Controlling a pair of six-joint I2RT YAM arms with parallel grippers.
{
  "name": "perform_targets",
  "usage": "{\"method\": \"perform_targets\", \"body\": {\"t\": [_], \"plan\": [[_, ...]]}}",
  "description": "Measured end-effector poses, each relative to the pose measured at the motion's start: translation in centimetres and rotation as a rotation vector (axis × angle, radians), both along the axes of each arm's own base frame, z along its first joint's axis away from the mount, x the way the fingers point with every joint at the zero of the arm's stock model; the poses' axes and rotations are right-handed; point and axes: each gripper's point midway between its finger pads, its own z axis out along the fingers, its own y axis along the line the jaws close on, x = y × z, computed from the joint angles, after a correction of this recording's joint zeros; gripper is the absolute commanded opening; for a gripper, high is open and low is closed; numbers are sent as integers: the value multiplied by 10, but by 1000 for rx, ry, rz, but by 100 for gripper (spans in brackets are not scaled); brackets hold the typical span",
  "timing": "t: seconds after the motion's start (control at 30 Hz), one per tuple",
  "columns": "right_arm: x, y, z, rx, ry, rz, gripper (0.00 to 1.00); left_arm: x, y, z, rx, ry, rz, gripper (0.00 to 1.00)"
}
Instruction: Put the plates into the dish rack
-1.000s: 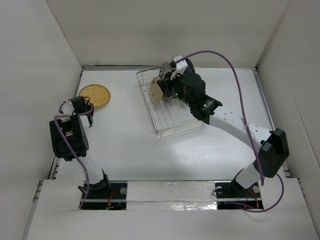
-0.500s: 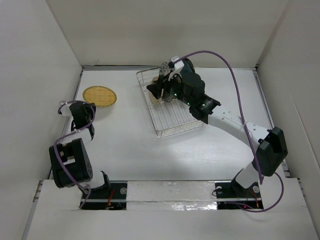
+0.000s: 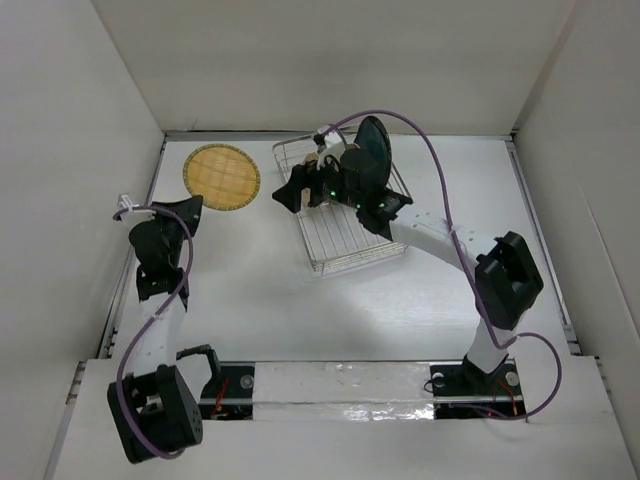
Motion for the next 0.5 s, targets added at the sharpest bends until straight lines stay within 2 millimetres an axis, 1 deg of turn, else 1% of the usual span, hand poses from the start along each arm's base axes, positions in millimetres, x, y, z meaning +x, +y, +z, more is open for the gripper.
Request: {"method": "perform_targets", "body": {"t": [0.07,0.1,0.13,0.17,0.33,0.5], "plan": [[2,1,-1,1,2,1,97,-11,-13,14,27,-35,-66,0],[3,1,1,4,2,5,97,-16,-21,16,41,-39,-106,0],[3,2,2,7,1,9,97,-23,-26,25,58,-64,-132,0],[4,2,5,12,-3,13,97,-28,-32,28,72,-72,-159,0],[6,4,8,20,-6,17,98,-53,-54,40,122,-104,-265,0],[8,2,8,20,-6,12,97,-69,-70,48,138,-134,-350,0]]}}
